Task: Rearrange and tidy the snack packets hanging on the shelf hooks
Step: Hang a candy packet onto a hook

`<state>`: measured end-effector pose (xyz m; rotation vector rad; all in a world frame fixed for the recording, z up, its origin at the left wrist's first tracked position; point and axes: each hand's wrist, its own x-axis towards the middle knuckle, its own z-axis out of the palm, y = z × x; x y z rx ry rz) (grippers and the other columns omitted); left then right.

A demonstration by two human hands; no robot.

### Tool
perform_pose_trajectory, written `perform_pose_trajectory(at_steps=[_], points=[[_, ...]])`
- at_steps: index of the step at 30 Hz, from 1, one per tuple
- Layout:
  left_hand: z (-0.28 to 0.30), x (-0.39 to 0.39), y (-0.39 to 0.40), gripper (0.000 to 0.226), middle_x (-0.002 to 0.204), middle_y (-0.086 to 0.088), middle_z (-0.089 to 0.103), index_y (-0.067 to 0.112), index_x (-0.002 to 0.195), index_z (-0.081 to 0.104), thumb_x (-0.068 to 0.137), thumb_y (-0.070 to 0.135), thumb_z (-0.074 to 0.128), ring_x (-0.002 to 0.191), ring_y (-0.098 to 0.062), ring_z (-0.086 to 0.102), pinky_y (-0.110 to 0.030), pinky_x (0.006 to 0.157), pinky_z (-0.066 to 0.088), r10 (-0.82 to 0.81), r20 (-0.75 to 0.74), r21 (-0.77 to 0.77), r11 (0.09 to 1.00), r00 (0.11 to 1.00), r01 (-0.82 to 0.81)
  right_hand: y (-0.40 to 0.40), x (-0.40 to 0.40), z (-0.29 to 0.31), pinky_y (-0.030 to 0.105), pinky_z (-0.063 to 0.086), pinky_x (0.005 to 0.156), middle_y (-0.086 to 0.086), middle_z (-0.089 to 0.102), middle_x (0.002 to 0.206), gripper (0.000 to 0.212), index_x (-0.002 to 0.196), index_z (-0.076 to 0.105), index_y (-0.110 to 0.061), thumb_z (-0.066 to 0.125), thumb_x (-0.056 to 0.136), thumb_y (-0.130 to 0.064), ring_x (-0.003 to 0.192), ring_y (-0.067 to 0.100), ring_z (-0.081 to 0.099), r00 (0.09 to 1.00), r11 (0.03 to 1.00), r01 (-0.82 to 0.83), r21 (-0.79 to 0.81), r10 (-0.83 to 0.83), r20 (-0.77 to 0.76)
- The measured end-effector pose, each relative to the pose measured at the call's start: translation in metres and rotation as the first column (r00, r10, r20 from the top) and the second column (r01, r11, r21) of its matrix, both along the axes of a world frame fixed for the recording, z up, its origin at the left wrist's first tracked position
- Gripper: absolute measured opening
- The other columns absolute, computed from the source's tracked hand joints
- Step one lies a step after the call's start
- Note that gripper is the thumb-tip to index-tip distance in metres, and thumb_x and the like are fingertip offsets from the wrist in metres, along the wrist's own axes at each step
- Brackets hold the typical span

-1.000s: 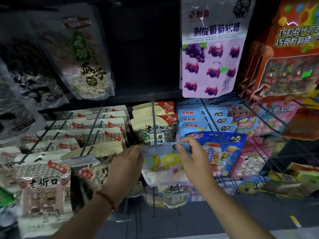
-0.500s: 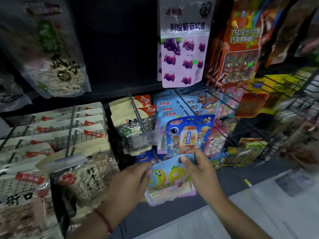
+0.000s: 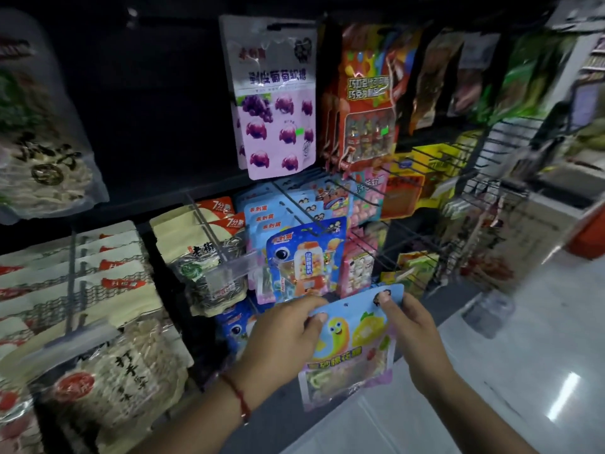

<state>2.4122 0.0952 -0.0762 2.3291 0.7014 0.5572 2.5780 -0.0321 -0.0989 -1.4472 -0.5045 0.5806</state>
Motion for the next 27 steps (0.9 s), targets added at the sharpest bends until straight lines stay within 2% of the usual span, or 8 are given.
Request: perform_pose_trajectory(at_steps=[5, 9, 11, 14, 18, 21, 25, 27], points=[[0.024, 0.057, 0.002, 0.023, 0.094, 0.010, 0.071, 0.036, 0.121, 0.062, 0.100, 0.036, 0.052, 0.074, -0.004, 0.064, -0.031, 0.066, 0.053, -0.053, -0.019, 0.018, 0.998, 0.998, 0.053, -0.001, 0.050, 0.012, 0.042, 0.058, 0.079, 0.007, 0.075, 0.096, 0.022, 0.100, 0.072, -0.013, 0.062, 0.094, -0.031, 0.089, 0.024, 0.072, 0.996, 0.999, 0.050, -0.016, -0.051, -0.068], [0.039, 0.112, 0.006, 0.032, 0.086, 0.009, 0.066, 0.037, 0.132, 0.054, 0.101, 0.037, 0.049, 0.054, 0.002, 0.049, -0.018, 0.052, 0.036, -0.039, -0.101, 0.099, 0.994, 0.994, 0.049, 0.011, 0.108, 0.020, 0.027, 0.056, 0.066, -0.003, 0.076, 0.091, 0.019, 0.097, 0.073, -0.017, 0.064, 0.093, -0.033, 0.081, 0.011, 0.072, 0.994, 0.999, 0.030, -0.027, -0.032, -0.103], [0.042, 0.138, 0.009, 0.030, 0.086, 0.008, 0.068, 0.040, 0.130, 0.055, 0.100, 0.037, 0.050, 0.057, -0.005, 0.057, -0.030, 0.063, 0.050, 0.008, -0.083, 0.063, 0.998, 0.996, -0.003, 0.022, 0.138, 0.024, 0.037, 0.058, 0.074, 0.001, 0.076, 0.096, 0.021, 0.099, 0.073, -0.016, 0.064, 0.092, -0.034, 0.086, 0.017, 0.072, 0.994, 0.999, -0.002, -0.036, -0.002, -0.109], [0.040, 0.174, 0.016, 0.031, 0.116, 0.006, 0.069, 0.040, 0.131, 0.055, 0.100, 0.037, 0.052, 0.078, -0.025, 0.067, -0.045, 0.076, 0.056, 0.104, -0.068, -0.003, 0.994, 0.992, -0.105, 0.042, 0.182, 0.025, 0.045, 0.058, 0.082, 0.007, 0.076, 0.095, 0.022, 0.099, 0.073, -0.013, 0.066, 0.091, -0.033, 0.089, 0.026, 0.072, 0.990, 0.998, -0.054, -0.035, 0.049, -0.134], [0.036, 0.213, 0.029, 0.035, 0.133, 0.007, 0.061, 0.037, 0.135, 0.054, 0.100, 0.039, 0.051, 0.091, -0.017, 0.065, -0.041, 0.086, 0.055, 0.242, -0.078, 0.007, 0.970, 0.967, -0.242, 0.075, 0.231, 0.022, 0.044, 0.057, 0.083, 0.004, 0.075, 0.100, 0.021, 0.100, 0.075, -0.019, 0.069, 0.088, -0.036, 0.092, 0.025, 0.072, 0.974, 0.980, -0.191, -0.061, 0.182, -0.136], [0.035, 0.231, 0.037, 0.037, 0.139, 0.008, 0.057, 0.033, 0.137, 0.053, 0.101, 0.040, 0.050, 0.106, -0.016, 0.064, -0.037, 0.091, 0.052, 0.327, -0.135, 0.015, 0.944, 0.935, -0.328, 0.097, 0.252, 0.023, 0.030, 0.054, 0.071, 0.001, 0.074, 0.098, 0.018, 0.095, 0.073, -0.020, 0.067, 0.090, -0.036, 0.087, 0.017, 0.070, 0.963, 0.960, -0.259, -0.106, 0.248, -0.105], [0.036, 0.246, 0.043, 0.039, 0.131, 0.003, 0.062, 0.031, 0.141, 0.049, 0.102, 0.040, 0.046, 0.095, -0.018, 0.066, -0.035, 0.084, 0.051, 0.401, -0.171, 0.051, 0.916, 0.900, -0.398, 0.119, 0.267, 0.020, 0.041, 0.052, 0.086, 0.003, 0.069, 0.112, 0.026, 0.101, 0.071, -0.021, 0.069, 0.088, -0.043, 0.099, 0.021, 0.066, 0.957, 0.947, -0.285, -0.146, 0.272, -0.099], [0.035, 0.255, 0.048, 0.039, 0.120, 0.001, 0.067, 0.031, 0.141, 0.048, 0.103, 0.038, 0.045, 0.081, -0.017, 0.066, -0.035, 0.077, 0.052, 0.429, -0.176, 0.093, 0.903, 0.886, -0.419, 0.128, 0.273, 0.021, 0.040, 0.054, 0.080, 0.011, 0.068, 0.112, 0.028, 0.100, 0.070, -0.015, 0.069, 0.088, -0.041, 0.095, 0.022, 0.067, 0.951, 0.944, -0.300, -0.138, 0.284, -0.123]])
